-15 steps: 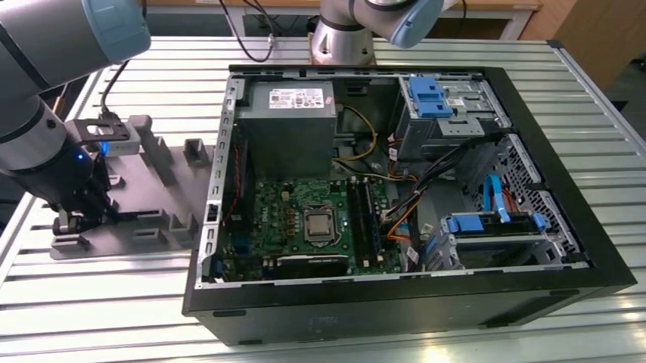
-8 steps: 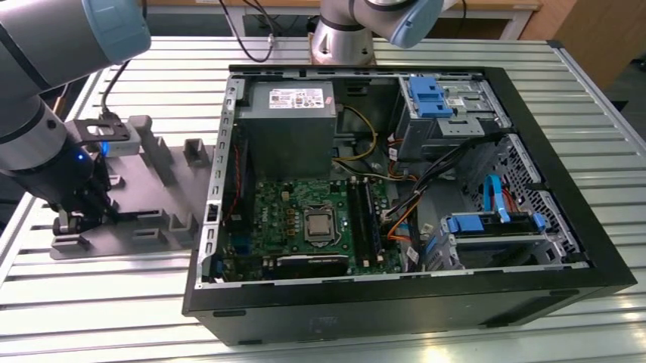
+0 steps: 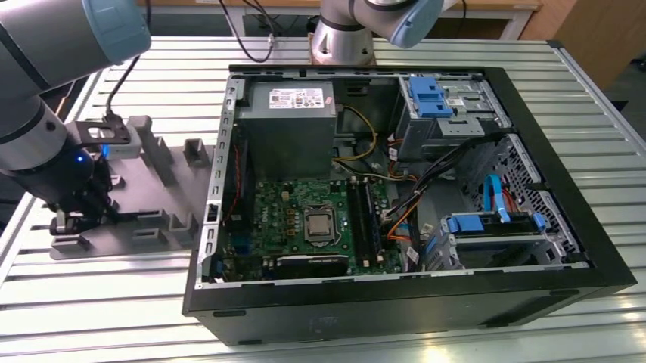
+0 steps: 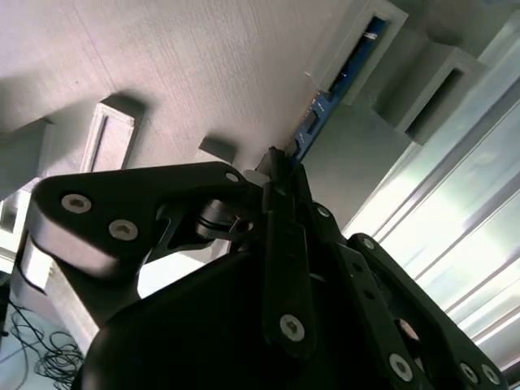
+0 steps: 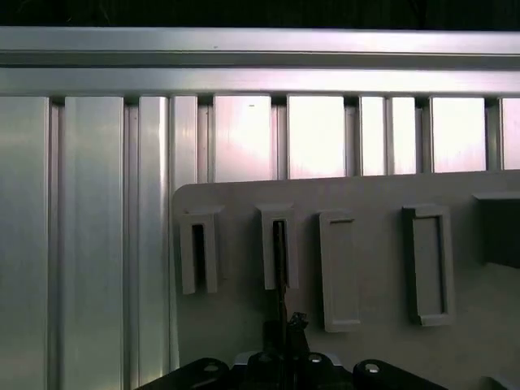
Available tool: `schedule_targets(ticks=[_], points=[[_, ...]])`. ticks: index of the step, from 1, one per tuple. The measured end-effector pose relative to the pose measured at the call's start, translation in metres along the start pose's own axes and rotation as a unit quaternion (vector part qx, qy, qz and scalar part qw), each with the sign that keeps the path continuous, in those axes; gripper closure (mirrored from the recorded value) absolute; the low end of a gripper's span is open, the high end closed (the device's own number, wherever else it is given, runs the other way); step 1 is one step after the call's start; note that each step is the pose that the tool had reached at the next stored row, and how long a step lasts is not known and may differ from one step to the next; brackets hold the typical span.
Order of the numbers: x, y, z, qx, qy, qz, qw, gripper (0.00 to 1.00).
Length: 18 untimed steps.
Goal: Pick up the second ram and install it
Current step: 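Pick up the second ram and move it above second insertion slot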
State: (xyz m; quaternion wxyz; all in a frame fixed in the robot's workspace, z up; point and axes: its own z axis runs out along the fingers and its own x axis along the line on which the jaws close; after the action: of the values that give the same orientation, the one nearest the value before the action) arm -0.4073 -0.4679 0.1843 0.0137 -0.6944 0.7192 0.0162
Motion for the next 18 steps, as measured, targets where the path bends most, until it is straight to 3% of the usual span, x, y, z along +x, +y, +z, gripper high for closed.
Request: schedule_targets(ticks=[8, 18], points=[[0.0001, -0.0001, 0.0008, 0.0022, 0.0021, 0.050, 0.9987, 0.86], [0.0000, 0.0000, 0.0007, 0.0024, 0.0018, 0.052, 0.9986, 0.86]])
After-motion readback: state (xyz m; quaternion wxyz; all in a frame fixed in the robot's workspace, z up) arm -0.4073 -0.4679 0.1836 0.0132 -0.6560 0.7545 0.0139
